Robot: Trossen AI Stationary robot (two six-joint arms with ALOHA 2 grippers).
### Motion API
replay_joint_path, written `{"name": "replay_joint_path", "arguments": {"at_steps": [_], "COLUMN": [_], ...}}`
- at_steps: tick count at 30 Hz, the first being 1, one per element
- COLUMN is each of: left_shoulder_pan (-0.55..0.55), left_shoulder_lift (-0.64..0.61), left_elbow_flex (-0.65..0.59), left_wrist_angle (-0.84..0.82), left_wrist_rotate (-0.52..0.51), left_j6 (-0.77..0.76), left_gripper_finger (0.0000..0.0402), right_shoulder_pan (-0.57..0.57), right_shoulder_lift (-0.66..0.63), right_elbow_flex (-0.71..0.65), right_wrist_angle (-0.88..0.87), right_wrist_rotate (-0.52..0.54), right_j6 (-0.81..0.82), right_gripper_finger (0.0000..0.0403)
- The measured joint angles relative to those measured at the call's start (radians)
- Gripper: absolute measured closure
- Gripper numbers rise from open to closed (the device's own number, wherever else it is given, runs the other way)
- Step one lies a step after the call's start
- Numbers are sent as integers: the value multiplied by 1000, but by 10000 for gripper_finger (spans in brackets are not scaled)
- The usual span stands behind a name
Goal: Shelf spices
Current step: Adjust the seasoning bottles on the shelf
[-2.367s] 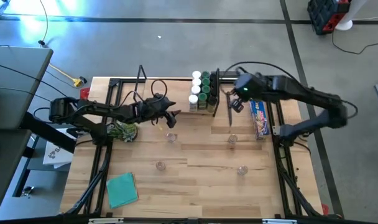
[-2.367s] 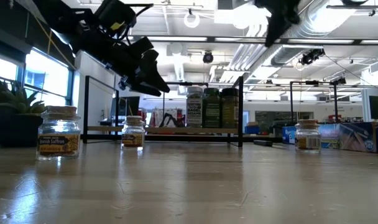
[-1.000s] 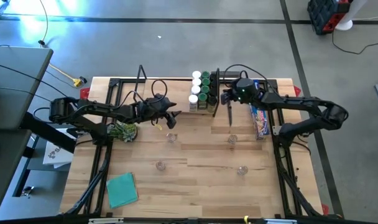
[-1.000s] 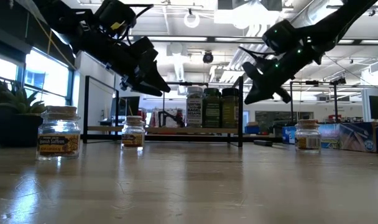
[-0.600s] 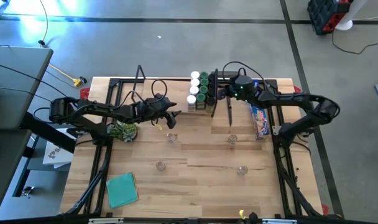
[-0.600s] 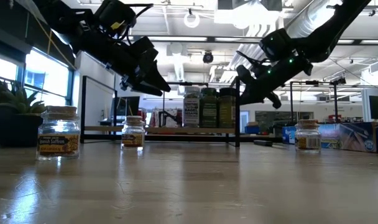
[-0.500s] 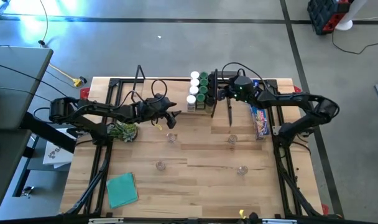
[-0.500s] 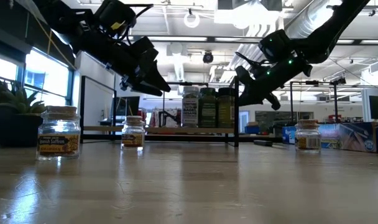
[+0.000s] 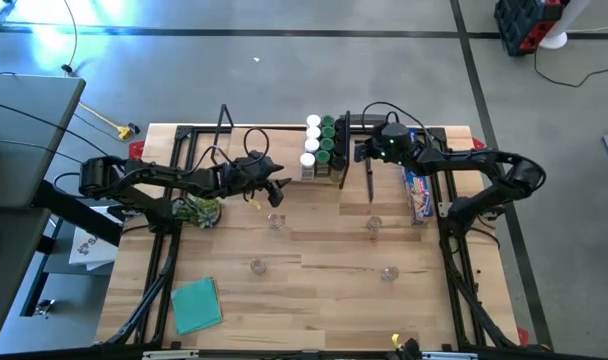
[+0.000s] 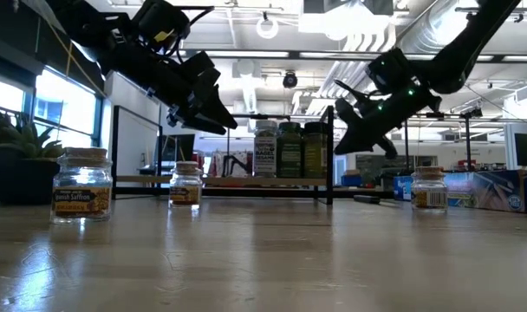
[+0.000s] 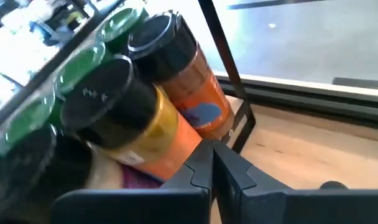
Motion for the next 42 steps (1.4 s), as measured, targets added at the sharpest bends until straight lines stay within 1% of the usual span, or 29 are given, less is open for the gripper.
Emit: {"name": "replay_joint_path", "arguments": {"at_steps": [2,5,7,9,12,17,20,25,29,33,35,42], "left_shoulder_pan": [0,0,0,0,0,0,0,0,0,-1,-1,-1], "left_shoulder_lift": [0,0,0,0,0,0,0,0,0,0,0,0], "left_elbow_flex": [0,0,0,0,0,0,0,0,0,0,0,0], "left_wrist_angle": [0,-1,-1,-1,-1,0,4,24,24,23,23,23], "left_wrist_rotate": [0,0,1,0,0,0,0,1,1,1,1,1], "left_j6": [1,9,9,10,10,10,10,10,9,9,9,10], "left_gripper_finger": [177,177,177,177,177,177,177,177,177,177,177,177], "right_shoulder_pan": [-24,-51,-58,-58,-56,-57,-57,-57,-57,-57,-57,-62], "right_shoulder_lift": [0,0,0,0,0,0,6,59,75,45,38,40], "right_elbow_flex": [-23,-45,-47,-47,-47,-47,-47,-47,-47,-47,-47,-47], "right_wrist_angle": [28,38,38,53,96,160,197,270,277,277,278,277], "right_wrist_rotate": [-52,-117,-157,-204,-220,-216,-237,-271,-273,-269,-252,-126], "right_j6": [-65,-232,-358,-452,-548,-549,-542,-495,-496,-496,-497,-495], "right_gripper_finger": [403,403,403,403,403,403,403,403,403,403,403,403]}}
